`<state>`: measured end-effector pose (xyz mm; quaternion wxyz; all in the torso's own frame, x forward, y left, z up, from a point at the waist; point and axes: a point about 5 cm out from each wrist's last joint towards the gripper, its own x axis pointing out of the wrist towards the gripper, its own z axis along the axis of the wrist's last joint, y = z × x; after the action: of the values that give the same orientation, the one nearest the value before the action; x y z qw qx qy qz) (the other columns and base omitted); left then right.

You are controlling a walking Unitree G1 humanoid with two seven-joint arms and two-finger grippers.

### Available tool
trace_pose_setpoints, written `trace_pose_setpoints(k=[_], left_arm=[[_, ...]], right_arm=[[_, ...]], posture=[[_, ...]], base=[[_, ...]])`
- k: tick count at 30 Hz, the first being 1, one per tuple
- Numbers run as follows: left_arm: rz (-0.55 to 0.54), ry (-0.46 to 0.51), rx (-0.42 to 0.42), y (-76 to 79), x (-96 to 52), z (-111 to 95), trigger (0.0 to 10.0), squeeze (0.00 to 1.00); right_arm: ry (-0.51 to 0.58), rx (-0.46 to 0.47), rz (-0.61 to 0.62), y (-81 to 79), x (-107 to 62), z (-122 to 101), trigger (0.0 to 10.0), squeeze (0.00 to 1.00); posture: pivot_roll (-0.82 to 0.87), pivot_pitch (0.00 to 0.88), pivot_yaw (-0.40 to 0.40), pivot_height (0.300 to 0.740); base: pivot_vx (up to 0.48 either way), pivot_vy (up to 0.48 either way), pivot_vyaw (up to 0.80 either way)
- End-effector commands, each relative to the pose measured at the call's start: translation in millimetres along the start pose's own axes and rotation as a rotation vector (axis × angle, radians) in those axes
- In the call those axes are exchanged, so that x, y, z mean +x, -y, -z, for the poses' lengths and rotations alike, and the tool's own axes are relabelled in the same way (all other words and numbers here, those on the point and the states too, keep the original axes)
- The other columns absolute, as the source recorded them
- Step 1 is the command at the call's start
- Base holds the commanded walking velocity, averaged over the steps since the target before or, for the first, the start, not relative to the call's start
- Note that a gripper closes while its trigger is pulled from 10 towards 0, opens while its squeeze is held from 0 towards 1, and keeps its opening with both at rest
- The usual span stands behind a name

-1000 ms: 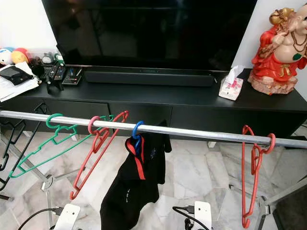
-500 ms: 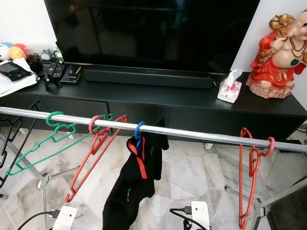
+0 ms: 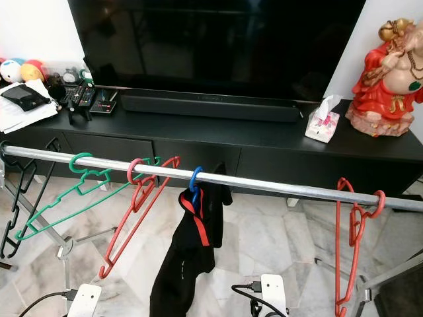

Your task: Hang hanger

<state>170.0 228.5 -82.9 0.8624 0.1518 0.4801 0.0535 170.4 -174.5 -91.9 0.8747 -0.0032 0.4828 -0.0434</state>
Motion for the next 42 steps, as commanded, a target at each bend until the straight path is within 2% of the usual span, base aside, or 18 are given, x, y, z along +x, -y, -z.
trace_pose_setpoints(k=[1, 6, 17, 42], left_arm=[[0.01, -0.007, 0.0, 0.1, -0.2, 2, 10.0, 0.0], [0.025, -0.003, 0.011, 4.5, -0.1, 0, 10.0, 0.0], [0.034, -0.026, 0.011, 7.3, -1.3, 7, 10.0, 0.0], [0.054, -0.02, 0.011, 16.4, -2.0, 6, 10.0, 0.0]], right_arm=[[0.002, 0.011, 0.01, 0.7, 0.1, -1, 10.0, 0.0], [-0.004, 0.04, 0.027, 2.6, -0.2, 1, 10.0, 0.0], [-0.006, 0.046, 0.027, 2.8, -0.5, 3, 10.0, 0.0], [-0.006, 0.046, 0.014, 4.4, -0.7, 4, 10.0, 0.0]], posture=[[-0.09, 0.0, -0.001, 0.74], [-0.1, 0.002, -0.002, 0.74], [-0.11, 0.004, 0.008, 0.74], [-0.11, 0.0, -0.005, 0.74]], base=[[-0.247, 0.0, 0.0], [-0.3, 0.0, 0.0], [-0.087, 0.0, 0.0], [-0.244, 0.0, 0.0]])
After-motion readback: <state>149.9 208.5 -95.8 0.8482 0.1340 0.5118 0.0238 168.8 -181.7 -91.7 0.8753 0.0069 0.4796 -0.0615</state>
